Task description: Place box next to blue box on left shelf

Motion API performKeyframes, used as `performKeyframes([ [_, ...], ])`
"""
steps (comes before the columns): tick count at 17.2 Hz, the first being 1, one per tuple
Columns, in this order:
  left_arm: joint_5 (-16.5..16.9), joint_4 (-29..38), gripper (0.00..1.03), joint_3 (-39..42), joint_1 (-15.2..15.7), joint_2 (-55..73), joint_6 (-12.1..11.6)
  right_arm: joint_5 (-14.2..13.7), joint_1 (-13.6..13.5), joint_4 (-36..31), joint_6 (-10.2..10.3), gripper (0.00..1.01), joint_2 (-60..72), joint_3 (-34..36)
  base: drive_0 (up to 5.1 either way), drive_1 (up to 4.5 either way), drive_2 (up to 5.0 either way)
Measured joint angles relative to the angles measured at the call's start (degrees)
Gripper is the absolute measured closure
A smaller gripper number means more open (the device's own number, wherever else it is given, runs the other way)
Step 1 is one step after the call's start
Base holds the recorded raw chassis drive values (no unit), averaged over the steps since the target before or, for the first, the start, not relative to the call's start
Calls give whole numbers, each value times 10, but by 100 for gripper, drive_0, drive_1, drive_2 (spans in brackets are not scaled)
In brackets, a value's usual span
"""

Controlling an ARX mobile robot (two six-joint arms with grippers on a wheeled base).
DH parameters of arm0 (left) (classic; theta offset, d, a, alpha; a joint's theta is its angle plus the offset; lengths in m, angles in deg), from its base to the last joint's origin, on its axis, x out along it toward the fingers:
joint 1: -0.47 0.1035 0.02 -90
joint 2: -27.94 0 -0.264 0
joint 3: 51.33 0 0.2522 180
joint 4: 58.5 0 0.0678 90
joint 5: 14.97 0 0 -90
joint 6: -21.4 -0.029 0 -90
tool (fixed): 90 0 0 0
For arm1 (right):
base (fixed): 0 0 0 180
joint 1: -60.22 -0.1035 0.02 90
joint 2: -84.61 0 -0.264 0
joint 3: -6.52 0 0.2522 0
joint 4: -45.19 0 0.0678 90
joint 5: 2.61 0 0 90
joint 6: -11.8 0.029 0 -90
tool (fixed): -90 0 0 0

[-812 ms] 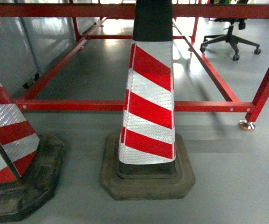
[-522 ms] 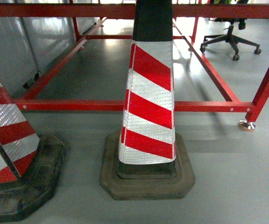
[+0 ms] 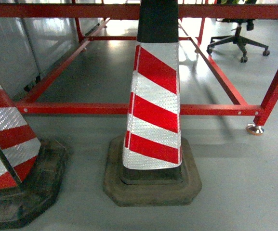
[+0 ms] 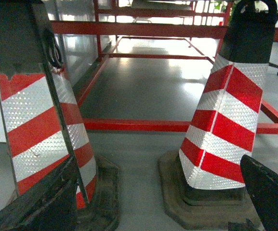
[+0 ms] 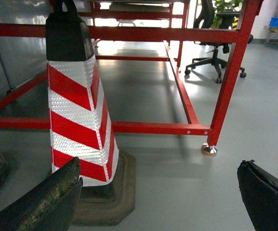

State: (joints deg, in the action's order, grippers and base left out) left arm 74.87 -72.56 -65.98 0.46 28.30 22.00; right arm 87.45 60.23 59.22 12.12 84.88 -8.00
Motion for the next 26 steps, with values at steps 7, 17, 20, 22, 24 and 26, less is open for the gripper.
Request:
performKeyframes([
  [7,0,-1,5,0,0,0,0,0,0,1,0,3,0,0,0,0,0],
  [17,1,0,5,0,0,0,-1,0,0,1,-2,3,0,0,0,0,0],
  [20,1,0,5,0,0,0,0,0,0,0,-2,3,0,0,0,0,0],
  [22,2,0,5,0,0,0,-1,0,0,0,-1,3,0,0,0,0,0],
  [24,2,0,5,0,0,0,0,-1,0,1,-1,3,0,0,0,0,0],
  [26,1,0,5,0,0,0,-1,0,0,0,-2,3,0,0,0,0,0],
])
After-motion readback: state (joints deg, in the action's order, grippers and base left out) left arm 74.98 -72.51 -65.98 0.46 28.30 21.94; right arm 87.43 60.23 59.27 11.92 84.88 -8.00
